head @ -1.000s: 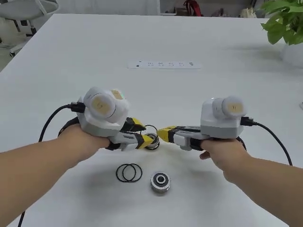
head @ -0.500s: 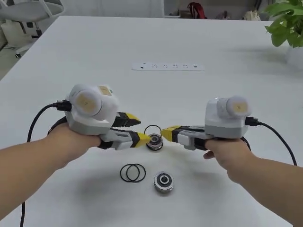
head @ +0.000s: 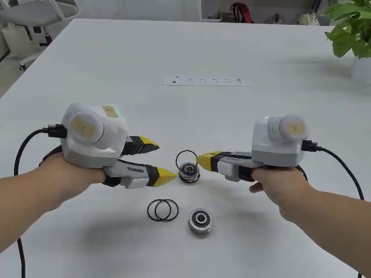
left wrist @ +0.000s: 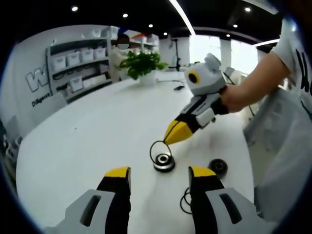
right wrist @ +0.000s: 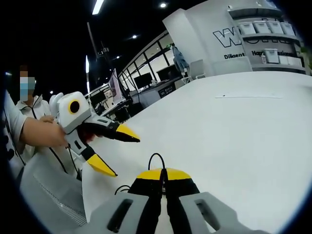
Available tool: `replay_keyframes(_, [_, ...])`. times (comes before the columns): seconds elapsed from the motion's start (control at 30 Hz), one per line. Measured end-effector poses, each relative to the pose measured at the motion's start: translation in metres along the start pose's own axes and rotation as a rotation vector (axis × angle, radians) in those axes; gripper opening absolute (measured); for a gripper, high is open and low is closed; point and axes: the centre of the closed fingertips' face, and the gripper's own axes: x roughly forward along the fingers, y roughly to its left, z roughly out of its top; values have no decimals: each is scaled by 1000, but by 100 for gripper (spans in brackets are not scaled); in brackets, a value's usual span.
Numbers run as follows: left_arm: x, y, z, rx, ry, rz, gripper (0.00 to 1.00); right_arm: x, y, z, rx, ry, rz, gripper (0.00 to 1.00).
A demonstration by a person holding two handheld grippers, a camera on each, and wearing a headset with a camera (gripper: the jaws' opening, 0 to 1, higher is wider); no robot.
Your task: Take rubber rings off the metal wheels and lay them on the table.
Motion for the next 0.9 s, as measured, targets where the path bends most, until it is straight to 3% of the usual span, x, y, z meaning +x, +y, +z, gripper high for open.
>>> replay_keyframes(0.57, [-26,-1,-12,-8,-6,-2,62,4,17,-1,-6,25,52,0])
replay_keyframes(0.9, [-35,-3,-20,-7,3,-7,67,12,42,-14,-15,70,120,0])
